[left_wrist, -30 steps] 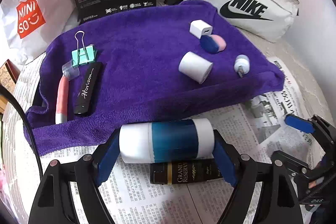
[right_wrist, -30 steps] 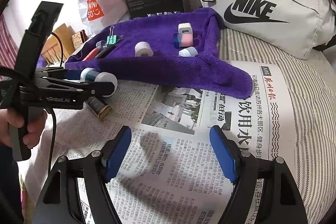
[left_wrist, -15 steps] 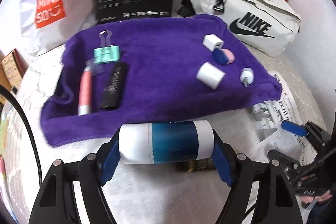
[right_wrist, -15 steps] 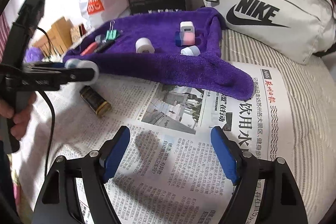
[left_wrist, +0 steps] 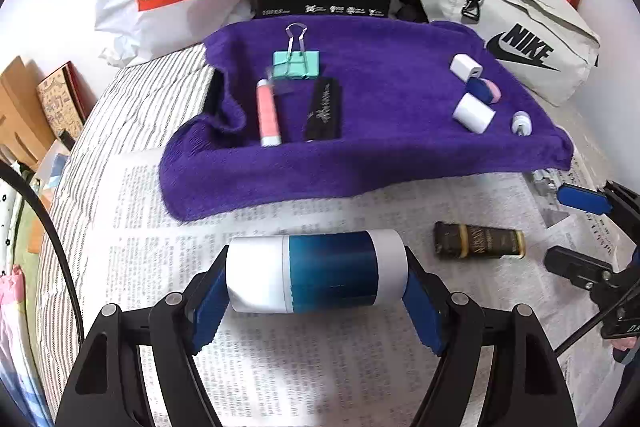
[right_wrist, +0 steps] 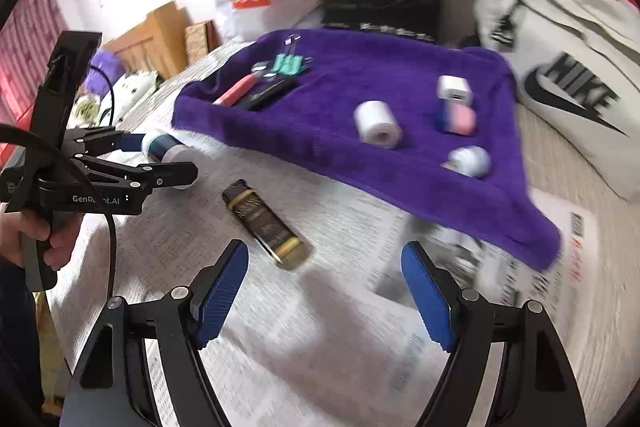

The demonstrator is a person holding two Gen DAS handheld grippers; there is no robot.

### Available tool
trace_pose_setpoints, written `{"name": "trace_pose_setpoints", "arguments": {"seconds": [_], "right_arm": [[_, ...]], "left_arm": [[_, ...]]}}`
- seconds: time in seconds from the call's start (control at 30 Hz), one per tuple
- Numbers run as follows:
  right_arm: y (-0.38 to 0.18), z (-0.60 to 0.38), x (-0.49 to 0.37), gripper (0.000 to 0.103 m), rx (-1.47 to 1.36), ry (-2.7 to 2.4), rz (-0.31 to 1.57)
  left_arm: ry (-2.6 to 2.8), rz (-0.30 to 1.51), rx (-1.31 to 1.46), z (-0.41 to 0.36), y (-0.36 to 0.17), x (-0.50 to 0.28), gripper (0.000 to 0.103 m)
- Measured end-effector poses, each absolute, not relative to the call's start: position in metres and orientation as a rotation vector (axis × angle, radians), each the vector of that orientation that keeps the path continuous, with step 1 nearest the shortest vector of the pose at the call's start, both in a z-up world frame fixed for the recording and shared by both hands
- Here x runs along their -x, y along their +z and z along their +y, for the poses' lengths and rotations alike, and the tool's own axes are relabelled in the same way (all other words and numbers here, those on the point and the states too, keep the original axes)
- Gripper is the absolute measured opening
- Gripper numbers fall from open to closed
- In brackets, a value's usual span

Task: Organize rigid objects
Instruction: 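Grasp the white-and-blue cylinder across its body with the left gripper, then grasp the Grand Reserve bottle with the right gripper while the left holds the cylinder, then carry the white-and-blue cylinder and the Grand Reserve bottle onto the purple towel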

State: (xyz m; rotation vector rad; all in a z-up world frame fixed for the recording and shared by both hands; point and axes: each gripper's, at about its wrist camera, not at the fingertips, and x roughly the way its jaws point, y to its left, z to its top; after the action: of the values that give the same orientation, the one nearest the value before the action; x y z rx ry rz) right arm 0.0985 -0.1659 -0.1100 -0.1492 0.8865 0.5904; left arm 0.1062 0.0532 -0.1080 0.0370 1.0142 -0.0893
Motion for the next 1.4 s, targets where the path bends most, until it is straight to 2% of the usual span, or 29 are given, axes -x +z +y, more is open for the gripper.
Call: {"name": "trace_pose_setpoints", "arguments": {"seconds": [0.27, 0.37, 0.5, 0.7, 0.73, 1.0, 1.4], "right_arm": [[-0.120, -0.129, -0.107, 0.076, 0.257, 0.654, 0.888], [-0.125, -0.124, -0.114, 0.067, 0.269, 0.654, 0.908], [-0.127, -0.116, -0.113, 0.064, 0.311, 0.667, 0.889], [-0.125, -0.114, -0.112, 0.027, 0.318, 0.645, 0.882], [-0.125, -0.118, -0.115, 0.025, 0.292, 0.630, 0.902], [-0.122, -0.156, -0.108, 0.024, 0.216, 0.535, 1.004], [-0.124, -0.138, -0.104, 0.024, 0.368, 0.492, 1.030]], "left_arm": [[-0.090, 1.025, 0.005, 0.071, -0.112, -0.103, 0.076], [-0.078, 1.026, 0.013, 0.075, -0.112, -0.103, 0.076], [-0.085, 1.021, 0.041, 0.080, -0.112, -0.103, 0.076], [-0.090, 1.017, 0.052, 0.081, -0.113, -0.103, 0.076], [-0.089, 1.017, 0.051, 0.081, -0.113, -0.103, 0.076], [-0.090, 1.011, 0.046, 0.079, -0.112, -0.100, 0.076], [-0.086, 1.027, 0.013, 0.072, -0.114, -0.100, 0.075]]}}
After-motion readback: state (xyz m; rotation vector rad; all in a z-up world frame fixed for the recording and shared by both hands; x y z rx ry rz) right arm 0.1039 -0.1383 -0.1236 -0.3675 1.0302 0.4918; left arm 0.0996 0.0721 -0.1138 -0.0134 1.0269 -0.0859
